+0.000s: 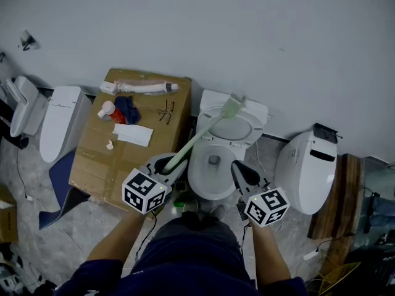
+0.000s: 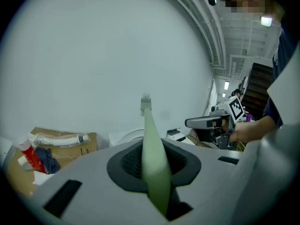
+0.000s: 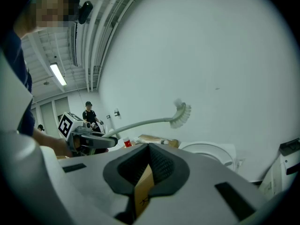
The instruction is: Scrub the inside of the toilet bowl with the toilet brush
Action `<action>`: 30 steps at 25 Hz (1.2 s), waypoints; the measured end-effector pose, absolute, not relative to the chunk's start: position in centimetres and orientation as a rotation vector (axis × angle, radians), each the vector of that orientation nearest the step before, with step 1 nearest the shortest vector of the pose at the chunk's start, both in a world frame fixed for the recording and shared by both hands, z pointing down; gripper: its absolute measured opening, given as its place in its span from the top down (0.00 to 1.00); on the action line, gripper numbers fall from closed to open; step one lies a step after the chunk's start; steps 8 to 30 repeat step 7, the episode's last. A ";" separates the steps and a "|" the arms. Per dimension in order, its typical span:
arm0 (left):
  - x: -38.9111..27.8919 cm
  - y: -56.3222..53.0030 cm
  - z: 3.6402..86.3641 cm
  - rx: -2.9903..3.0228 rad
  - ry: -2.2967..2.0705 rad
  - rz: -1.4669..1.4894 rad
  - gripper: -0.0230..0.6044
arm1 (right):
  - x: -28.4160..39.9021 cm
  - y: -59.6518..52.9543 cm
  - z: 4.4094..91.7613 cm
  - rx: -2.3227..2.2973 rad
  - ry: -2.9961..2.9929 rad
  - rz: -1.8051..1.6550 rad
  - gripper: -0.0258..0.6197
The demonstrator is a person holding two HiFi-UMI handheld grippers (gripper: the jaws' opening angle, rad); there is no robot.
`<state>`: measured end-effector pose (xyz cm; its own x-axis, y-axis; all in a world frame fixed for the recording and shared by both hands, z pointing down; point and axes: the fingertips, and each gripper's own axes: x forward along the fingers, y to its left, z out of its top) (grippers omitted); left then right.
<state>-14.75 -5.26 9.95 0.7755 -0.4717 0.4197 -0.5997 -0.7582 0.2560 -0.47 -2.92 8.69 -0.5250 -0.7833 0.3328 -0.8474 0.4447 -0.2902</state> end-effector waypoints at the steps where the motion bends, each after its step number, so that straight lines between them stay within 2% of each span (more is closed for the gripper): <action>1: -14.8 -5.3 9.9 2.591 -0.815 0.469 0.84 | -0.5 -3.0 8.7 1.444 -2.540 0.641 0.96; 30: -15.0 -5.5 9.8 2.591 -0.810 0.467 0.84 | -0.7 -3.0 8.5 1.441 -2.537 0.634 0.96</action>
